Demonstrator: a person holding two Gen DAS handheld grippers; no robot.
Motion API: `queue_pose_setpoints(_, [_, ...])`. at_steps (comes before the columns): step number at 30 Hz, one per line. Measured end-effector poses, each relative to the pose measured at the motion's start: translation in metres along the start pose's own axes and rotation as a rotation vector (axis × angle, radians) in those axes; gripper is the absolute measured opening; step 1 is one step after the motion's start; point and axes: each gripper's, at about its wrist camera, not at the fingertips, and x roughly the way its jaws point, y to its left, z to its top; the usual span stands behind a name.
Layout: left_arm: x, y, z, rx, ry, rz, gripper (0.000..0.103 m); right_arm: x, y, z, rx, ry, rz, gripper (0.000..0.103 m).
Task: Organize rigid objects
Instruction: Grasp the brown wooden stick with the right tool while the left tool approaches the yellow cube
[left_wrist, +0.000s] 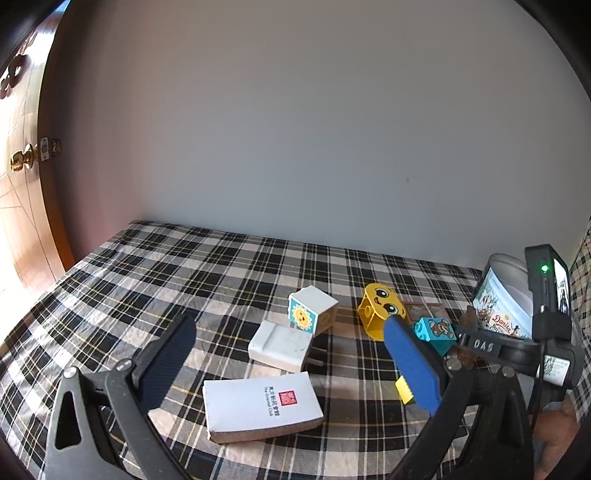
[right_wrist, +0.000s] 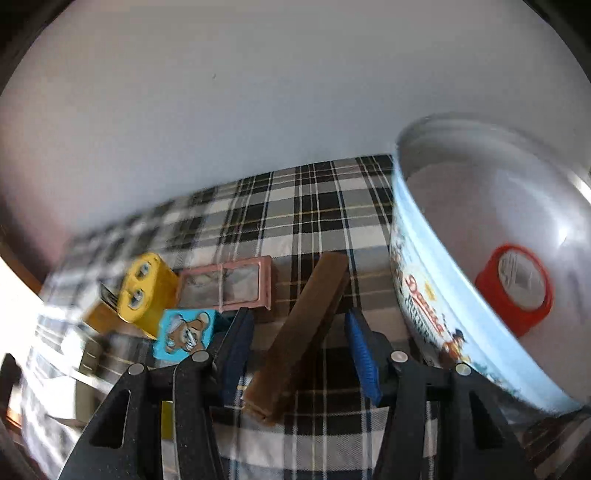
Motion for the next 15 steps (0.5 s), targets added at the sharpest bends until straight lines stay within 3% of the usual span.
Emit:
queue_pose_setpoints(3, [0.000,0.000,0.000,-0.002,0.007,-0.019,0.102,-0.002,0.006,-0.003,-0.076,0.013,-0.013,0.043])
queue_pose_setpoints(5, [0.001,-0.001,-0.001,-0.003,0.016,-0.035,0.103,-0.005,0.008,-0.008,-0.153,0.020,-0.017,0.022])
queue_pose_setpoints(6, [0.002,-0.002,-0.002,0.000,0.019,-0.040,0.103,-0.007,0.009,-0.010,-0.181,0.021,-0.025,0.017])
queue_pose_setpoints(8, [0.002,-0.004,-0.003,0.008,0.018,-0.051,0.103,-0.012,0.006,-0.016,-0.229,0.025,-0.013,0.018])
queue_pose_setpoints(12, [0.000,-0.014,-0.006,0.040,-0.003,-0.064,0.103,-0.030,-0.002,-0.027,-0.242,-0.005,0.099,0.018])
queue_pose_setpoints(15, [0.003,-0.027,-0.012,0.028,0.036,-0.111,0.102,-0.057,-0.008,-0.039,-0.311,-0.086,0.131,0.018])
